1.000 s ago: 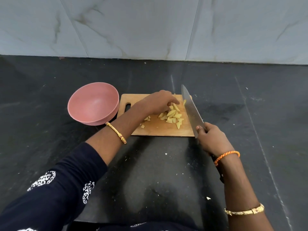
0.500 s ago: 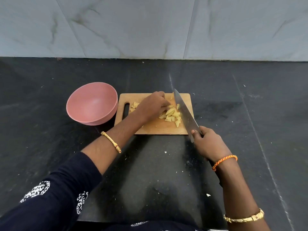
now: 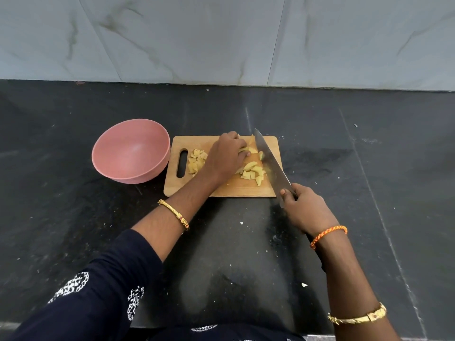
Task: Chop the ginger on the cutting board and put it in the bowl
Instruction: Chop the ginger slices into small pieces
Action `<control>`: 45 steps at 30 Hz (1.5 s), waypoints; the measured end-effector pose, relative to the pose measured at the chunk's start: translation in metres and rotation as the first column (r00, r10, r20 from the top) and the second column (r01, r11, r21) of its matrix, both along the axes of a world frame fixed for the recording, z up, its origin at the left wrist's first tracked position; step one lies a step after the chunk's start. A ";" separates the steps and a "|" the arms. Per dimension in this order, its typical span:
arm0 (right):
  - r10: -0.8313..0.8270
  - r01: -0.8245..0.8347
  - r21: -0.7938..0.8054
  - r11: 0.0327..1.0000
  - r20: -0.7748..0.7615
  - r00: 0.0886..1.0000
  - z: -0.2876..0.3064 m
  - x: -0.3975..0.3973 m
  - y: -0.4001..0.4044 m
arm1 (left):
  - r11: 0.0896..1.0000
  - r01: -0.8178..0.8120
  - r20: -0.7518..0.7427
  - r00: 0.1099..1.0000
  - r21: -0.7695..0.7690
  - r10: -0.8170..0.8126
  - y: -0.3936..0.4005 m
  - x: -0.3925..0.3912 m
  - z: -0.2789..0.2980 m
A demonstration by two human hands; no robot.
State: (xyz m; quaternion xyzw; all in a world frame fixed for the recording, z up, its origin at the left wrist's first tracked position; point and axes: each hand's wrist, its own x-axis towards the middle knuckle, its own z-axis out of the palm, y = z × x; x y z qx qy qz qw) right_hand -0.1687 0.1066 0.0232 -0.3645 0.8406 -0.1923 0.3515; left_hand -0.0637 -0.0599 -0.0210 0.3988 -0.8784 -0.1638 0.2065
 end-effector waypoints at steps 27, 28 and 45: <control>0.137 -0.117 0.100 0.988 -0.217 0.967 0.013 0.008 0.011 | 0.968 -0.144 -0.022 0.988 0.205 0.152 -0.001 0.002 0.007; 0.116 -0.103 0.071 0.992 -0.205 0.972 0.011 0.008 0.009 | 0.966 -0.141 -0.020 0.989 0.218 0.149 -0.001 0.003 0.007; 0.205 -0.184 0.191 0.964 -0.096 0.974 0.016 0.011 -0.032 | 0.944 -0.151 -0.238 0.945 0.293 0.225 0.002 0.005 0.005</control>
